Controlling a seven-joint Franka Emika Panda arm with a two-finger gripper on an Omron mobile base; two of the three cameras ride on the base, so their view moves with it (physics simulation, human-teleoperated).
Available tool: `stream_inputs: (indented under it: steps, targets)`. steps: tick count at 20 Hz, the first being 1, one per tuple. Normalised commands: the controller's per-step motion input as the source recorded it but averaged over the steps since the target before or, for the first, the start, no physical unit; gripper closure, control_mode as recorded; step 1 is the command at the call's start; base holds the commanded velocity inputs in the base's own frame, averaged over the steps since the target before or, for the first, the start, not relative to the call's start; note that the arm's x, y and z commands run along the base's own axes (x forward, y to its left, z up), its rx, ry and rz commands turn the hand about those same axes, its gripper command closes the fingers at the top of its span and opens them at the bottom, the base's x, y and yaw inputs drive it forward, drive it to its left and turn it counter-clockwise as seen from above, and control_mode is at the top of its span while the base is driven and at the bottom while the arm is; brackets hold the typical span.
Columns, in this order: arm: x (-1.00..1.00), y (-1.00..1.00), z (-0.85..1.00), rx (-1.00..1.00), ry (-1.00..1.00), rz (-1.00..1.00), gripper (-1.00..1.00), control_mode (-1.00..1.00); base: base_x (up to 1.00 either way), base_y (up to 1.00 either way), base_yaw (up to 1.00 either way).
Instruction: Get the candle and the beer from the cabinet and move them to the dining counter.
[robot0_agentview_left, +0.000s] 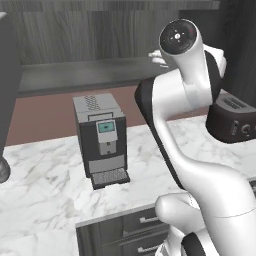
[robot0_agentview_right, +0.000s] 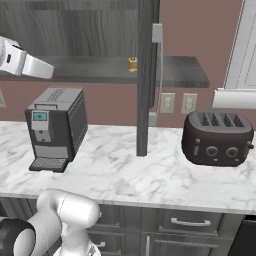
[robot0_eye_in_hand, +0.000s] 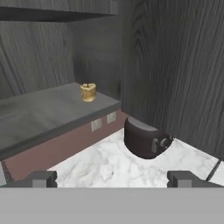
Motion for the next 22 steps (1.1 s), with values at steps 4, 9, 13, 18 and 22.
stream_inputs:
  steps: [4,9,13,18,22]
  targets:
    - [0.31,-0.43,-0.13,-0.08,0.01,0.0,-1.0,-1.0,0.0,0.0,0.0]
    - [0.18,-0.31,-0.05,-0.11,0.0,0.0,-1.0,-1.0,0.0,0.0,0.0]
    - [0.13,-0.22,-0.13,-0.14,0.0,0.0,-1.0,-1.0,0.0,0.0,0.0]
    - [0.14,-0.09,-0.26,-0.07,-0.04,0.0,-1.0,-1.0,0.0,0.0,0.0]
    - [0.15,-0.03,-0.2,0.0,-0.03,0.0,-1.0,-1.0,0.0,0.0,0.0]
